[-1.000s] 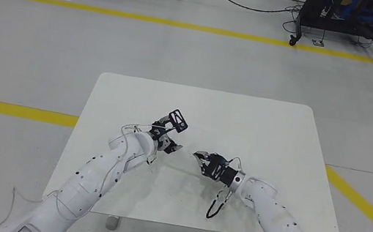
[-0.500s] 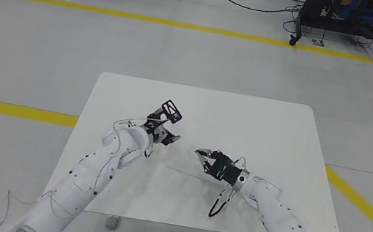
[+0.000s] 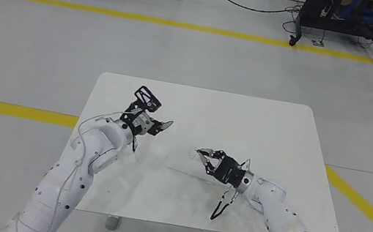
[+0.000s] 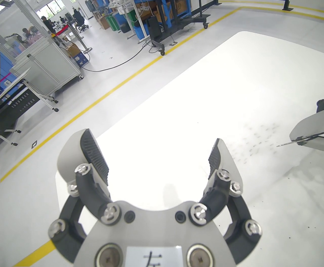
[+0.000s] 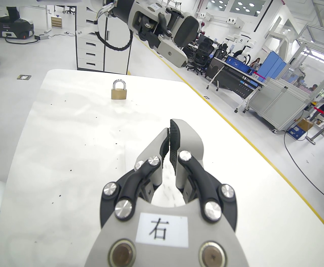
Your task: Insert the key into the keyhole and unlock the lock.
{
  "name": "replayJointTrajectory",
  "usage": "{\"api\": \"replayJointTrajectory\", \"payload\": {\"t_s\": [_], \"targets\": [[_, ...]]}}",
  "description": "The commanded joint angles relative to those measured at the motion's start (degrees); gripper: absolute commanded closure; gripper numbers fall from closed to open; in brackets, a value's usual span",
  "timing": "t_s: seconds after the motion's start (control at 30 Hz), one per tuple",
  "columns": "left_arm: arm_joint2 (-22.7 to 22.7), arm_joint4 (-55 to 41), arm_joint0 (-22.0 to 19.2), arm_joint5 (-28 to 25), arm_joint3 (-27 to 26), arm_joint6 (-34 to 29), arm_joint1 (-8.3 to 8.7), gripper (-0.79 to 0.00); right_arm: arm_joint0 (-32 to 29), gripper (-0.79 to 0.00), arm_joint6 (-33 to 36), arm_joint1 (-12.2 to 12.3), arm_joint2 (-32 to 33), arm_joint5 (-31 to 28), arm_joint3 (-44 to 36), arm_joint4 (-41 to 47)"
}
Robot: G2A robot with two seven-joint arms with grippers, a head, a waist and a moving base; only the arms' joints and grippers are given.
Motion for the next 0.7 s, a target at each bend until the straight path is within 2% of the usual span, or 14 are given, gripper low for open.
{"api": "replayJointTrajectory", "payload": {"t_s": [0.0, 0.07, 0.13, 0.23, 0.3, 0.37, 0.47, 0.57, 0.67], "targets": [[-1.3, -8.9, 1.1, -0.4, 2.0, 5.2, -0.27, -0.785, 0.2, 0.000, 0.1, -0.3, -0.4, -5.1, -0.2, 5.6], [-3.6, -21.5, 1.3, -4.7, 4.9, 9.7, -0.51, -0.785, 1.0, 0.000, 1.4, -0.7, -0.5, -8.5, 1.4, 11.0], [-5.1, -39.9, 1.3, -14.2, 8.9, 10.7, -0.74, -0.785, 1.0, 0.000, 0.8, -1.3, -0.8, -13.2, 3.2, 20.4], [-4.6, -67.2, -1.2, -27.6, 15.8, 0.5, -0.67, -0.785, 1.5, 0.000, 1.4, -2.0, -1.3, -18.5, 5.4, 30.7], [-2.9, -81.6, -3.4, -32.5, 19.6, -8.5, -0.47, -0.785, 2.1, 0.000, 3.2, -2.3, -1.6, -20.1, 6.6, 34.7], [-0.2, -93.5, -5.6, -34.2, 22.3, -18.1, -0.35, -0.785, 2.5, 0.000, 4.7, -2.6, -2.0, -22.5, 7.4, 38.7], [2.4, -104.6, -9.8, -33.9, 27.0, -31.3, -0.11, -0.785, 3.2, 0.000, 8.6, -2.8, -2.4, -24.5, 7.7, 42.5], [4.6, -110.1, -11.9, -32.4, 28.3, -34.7, -0.21, -0.785, 3.4, 0.000, 11.0, -2.8, -2.1, -24.2, 7.0, 44.1], [7.0, -108.3, -13.4, -30.9, 29.7, -36.2, 0.23, -0.785, 3.4, 0.000, 11.0, -2.8, -2.1, -24.2, 7.0, 44.1]]}}
